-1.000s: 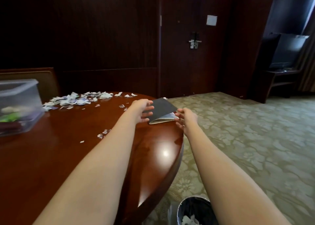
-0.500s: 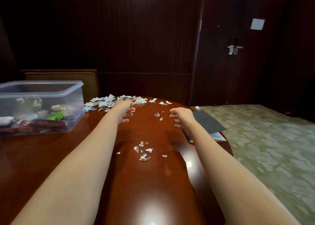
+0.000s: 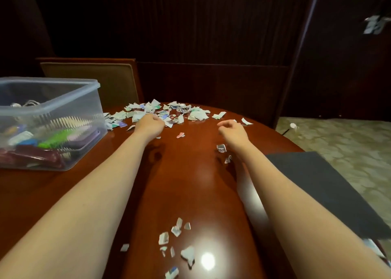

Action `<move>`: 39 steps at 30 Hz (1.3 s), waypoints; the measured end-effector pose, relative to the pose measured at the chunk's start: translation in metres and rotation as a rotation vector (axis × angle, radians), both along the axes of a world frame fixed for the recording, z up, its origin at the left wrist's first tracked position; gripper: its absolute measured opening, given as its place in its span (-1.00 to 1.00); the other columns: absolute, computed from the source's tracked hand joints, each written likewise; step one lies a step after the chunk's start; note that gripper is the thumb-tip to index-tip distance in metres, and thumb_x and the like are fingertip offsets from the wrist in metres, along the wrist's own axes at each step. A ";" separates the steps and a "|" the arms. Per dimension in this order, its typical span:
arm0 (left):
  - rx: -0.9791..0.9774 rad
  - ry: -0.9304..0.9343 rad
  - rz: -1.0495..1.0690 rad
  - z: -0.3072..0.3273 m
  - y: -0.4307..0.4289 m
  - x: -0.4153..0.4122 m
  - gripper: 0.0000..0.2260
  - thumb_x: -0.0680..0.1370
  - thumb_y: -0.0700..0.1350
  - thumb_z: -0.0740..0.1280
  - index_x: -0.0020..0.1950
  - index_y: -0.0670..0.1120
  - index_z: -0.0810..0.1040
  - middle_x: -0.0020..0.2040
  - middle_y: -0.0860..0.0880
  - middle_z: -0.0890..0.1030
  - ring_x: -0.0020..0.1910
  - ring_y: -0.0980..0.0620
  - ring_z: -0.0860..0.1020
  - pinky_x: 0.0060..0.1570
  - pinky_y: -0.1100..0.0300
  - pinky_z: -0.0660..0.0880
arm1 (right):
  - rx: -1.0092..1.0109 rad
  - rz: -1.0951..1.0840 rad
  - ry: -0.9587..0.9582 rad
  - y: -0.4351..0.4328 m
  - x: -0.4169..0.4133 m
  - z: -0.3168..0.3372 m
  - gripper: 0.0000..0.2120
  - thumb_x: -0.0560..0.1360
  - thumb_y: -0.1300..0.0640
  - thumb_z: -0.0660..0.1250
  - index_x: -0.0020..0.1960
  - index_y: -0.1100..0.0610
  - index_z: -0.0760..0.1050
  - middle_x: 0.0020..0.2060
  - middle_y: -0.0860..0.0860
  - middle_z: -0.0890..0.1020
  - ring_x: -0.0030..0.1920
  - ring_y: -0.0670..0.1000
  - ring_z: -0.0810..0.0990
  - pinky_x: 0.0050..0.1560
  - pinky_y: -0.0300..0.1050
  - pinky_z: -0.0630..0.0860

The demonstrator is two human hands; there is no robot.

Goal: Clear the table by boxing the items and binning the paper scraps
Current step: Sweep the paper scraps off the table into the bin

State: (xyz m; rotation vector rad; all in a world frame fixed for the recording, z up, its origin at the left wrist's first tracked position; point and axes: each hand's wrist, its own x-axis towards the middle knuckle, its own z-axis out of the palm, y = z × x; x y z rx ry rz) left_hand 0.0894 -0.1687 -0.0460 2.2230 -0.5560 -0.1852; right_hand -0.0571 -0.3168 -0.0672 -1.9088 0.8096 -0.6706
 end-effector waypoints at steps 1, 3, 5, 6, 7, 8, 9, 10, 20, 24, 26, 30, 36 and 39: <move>0.011 -0.006 0.016 0.000 -0.002 0.008 -0.81 0.58 -0.21 0.14 -0.22 -0.12 0.43 -0.17 -0.08 0.45 -0.21 -0.02 0.43 -0.25 0.20 0.37 | -0.029 -0.001 0.027 -0.006 0.007 0.001 -0.74 0.55 0.21 0.17 0.21 0.13 0.45 -0.02 -0.01 0.48 -0.21 -0.13 0.44 -0.34 -0.35 0.31; 0.066 -0.030 0.048 -0.002 -0.002 0.024 -0.85 0.58 -0.13 0.19 0.08 -0.12 0.50 0.12 -0.09 0.49 0.11 -0.08 0.47 0.05 0.11 0.44 | -0.108 -0.012 0.081 -0.014 0.020 0.002 -0.72 0.55 0.16 0.17 0.24 0.11 0.44 0.12 0.05 0.49 0.04 0.00 0.48 -0.12 -0.24 0.45; 0.167 -0.041 0.063 -0.004 0.000 0.040 -0.70 0.55 -0.02 0.24 0.26 -0.07 0.43 0.31 -0.12 0.43 0.27 -0.14 0.41 0.24 0.01 0.41 | -0.304 -0.044 0.252 -0.025 0.033 0.001 -0.67 0.55 0.10 0.17 0.30 0.09 0.40 0.28 0.12 0.42 0.28 0.15 0.39 0.23 0.00 0.37; 0.213 -0.048 0.063 -0.006 0.002 0.047 -0.64 0.54 0.03 0.26 0.31 -0.04 0.39 0.34 -0.14 0.39 0.29 -0.16 0.39 0.26 -0.04 0.40 | -0.419 -0.065 0.353 -0.030 0.037 0.000 -0.64 0.55 0.07 0.17 0.34 0.08 0.37 0.33 0.12 0.38 0.34 0.17 0.33 0.31 0.04 0.29; 0.260 -0.057 0.056 -0.007 0.004 0.054 -0.59 0.53 0.06 0.27 0.35 -0.02 0.35 0.37 -0.16 0.35 0.32 -0.18 0.36 0.28 -0.09 0.38 | -0.502 -0.083 0.421 -0.037 0.040 -0.002 -0.61 0.55 0.04 0.17 0.37 0.06 0.35 0.37 0.11 0.34 0.37 0.17 0.28 0.35 0.06 0.23; 0.306 -0.070 0.047 -0.007 0.005 0.060 -0.54 0.53 0.08 0.27 0.39 0.00 0.31 0.40 -0.17 0.31 0.36 -0.20 0.32 0.31 -0.13 0.35 | -0.524 -0.096 0.459 -0.045 0.044 -0.003 -0.58 0.55 0.01 0.17 0.39 0.04 0.33 0.40 0.11 0.30 0.40 0.16 0.24 0.37 0.09 0.18; 0.354 -0.079 0.030 -0.008 0.006 0.065 -0.50 0.52 0.10 0.27 0.42 0.02 0.27 0.43 -0.17 0.25 0.40 -0.21 0.27 0.34 -0.16 0.30 | -0.498 -0.111 0.480 -0.053 0.046 -0.004 -0.57 0.54 -0.01 0.18 0.40 0.01 0.32 0.42 0.10 0.26 0.43 0.16 0.20 0.39 0.13 0.14; 0.398 -0.085 0.010 -0.009 0.005 0.069 -0.47 0.52 0.11 0.27 0.45 0.04 0.23 0.47 -0.17 0.19 0.43 -0.22 0.21 0.36 -0.18 0.26 | -0.456 -0.124 0.490 -0.061 0.050 -0.006 -0.56 0.53 -0.02 0.18 0.40 -0.01 0.31 0.44 0.10 0.23 0.44 0.17 0.16 0.40 0.15 0.10; 0.453 -0.014 0.061 -0.020 -0.044 0.147 -0.34 0.50 0.29 0.20 0.52 0.10 0.09 0.55 -0.12 -0.07 0.52 -0.22 -0.09 0.37 -0.33 -0.05 | -0.622 0.088 0.476 -0.081 0.160 -0.005 -0.50 0.55 -0.10 0.19 0.45 -0.05 0.23 0.49 0.04 0.15 0.49 0.11 0.06 0.44 0.15 0.04; 0.467 0.000 0.076 -0.044 -0.054 0.168 -0.36 0.50 0.35 0.12 0.51 0.15 0.07 0.56 -0.10 -0.12 0.51 -0.24 -0.15 0.36 -0.37 -0.16 | -0.511 0.125 0.534 -0.091 0.200 -0.021 -0.39 0.52 -0.23 0.17 0.50 -0.13 0.09 0.54 -0.01 -0.03 0.52 0.16 -0.11 0.43 0.30 -0.11; 0.518 -0.060 0.011 -0.057 -0.055 0.173 -0.35 0.47 0.40 0.07 0.50 0.19 0.10 0.56 -0.07 -0.08 0.52 -0.23 -0.15 0.34 -0.39 -0.21 | -0.442 0.161 0.570 -0.093 0.211 -0.032 -0.34 0.49 -0.31 0.14 0.51 -0.16 0.02 0.54 -0.02 -0.07 0.52 0.17 -0.14 0.41 0.34 -0.19; 0.480 -0.178 -0.104 -0.064 -0.058 0.169 -0.40 0.47 0.41 0.00 0.45 0.19 0.22 0.54 0.01 0.09 0.53 -0.09 -0.03 0.36 -0.39 -0.17 | -0.567 0.363 0.596 -0.081 0.219 -0.038 -0.34 0.47 -0.35 0.12 0.50 -0.18 0.06 0.53 -0.06 0.08 0.52 0.08 -0.02 0.43 0.25 -0.18; 0.116 -0.094 -0.110 -0.056 -0.056 0.139 -0.61 0.63 0.11 -0.01 0.38 0.01 0.33 0.37 0.01 0.41 0.39 -0.01 0.32 0.44 -0.11 0.01 | -0.657 0.574 0.444 -0.027 0.210 -0.038 -0.17 0.28 -0.44 0.18 0.46 -0.11 0.19 0.45 -0.11 0.28 0.45 -0.05 0.20 0.39 0.03 0.06; -0.121 0.082 -0.040 -0.049 -0.057 0.132 -0.65 0.65 0.06 0.00 0.38 -0.01 0.31 0.34 -0.06 0.43 0.29 -0.08 0.42 0.24 0.03 0.36 | -0.652 0.471 0.345 -0.015 0.202 -0.041 -0.49 0.48 -0.17 0.26 0.37 -0.03 0.34 0.33 -0.04 0.41 0.33 0.03 0.31 0.23 -0.04 0.22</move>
